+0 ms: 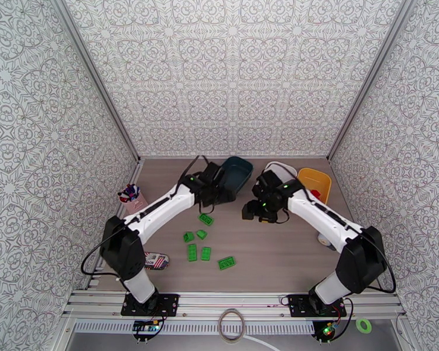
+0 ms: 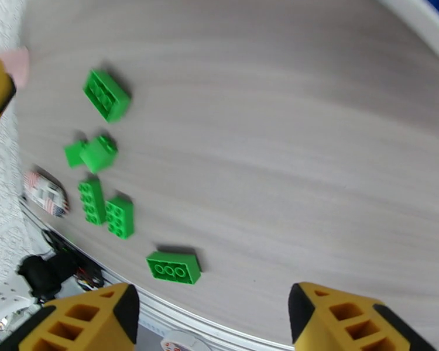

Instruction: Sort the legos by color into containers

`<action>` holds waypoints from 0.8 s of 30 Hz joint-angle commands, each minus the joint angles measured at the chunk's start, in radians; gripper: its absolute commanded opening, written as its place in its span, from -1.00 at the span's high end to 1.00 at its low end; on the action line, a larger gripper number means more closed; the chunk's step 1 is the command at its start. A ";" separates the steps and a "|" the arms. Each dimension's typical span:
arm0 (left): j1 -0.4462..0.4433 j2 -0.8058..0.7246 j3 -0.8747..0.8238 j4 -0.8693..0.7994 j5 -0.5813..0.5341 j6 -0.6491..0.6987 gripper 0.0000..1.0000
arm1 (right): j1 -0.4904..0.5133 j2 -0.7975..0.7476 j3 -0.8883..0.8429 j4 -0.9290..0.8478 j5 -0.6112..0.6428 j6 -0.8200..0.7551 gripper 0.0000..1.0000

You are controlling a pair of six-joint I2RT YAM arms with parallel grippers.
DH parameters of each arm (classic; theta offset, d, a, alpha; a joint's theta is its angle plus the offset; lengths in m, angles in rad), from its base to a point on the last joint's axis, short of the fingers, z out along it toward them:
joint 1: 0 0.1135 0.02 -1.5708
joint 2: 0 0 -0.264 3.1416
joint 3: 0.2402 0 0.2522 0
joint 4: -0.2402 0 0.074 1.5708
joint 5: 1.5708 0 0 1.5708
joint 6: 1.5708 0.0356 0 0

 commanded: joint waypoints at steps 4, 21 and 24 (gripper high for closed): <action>0.041 -0.043 -0.117 -0.025 -0.039 -0.101 -0.73 | 0.051 -0.010 -0.046 0.002 0.064 0.052 -0.46; 0.164 0.154 -0.111 0.054 0.104 -0.152 -0.57 | 0.067 -0.014 -0.045 -0.016 0.110 0.066 -0.47; 0.172 0.172 -0.110 0.059 0.117 -0.161 -0.57 | 0.068 0.001 -0.037 -0.008 0.107 0.067 -0.48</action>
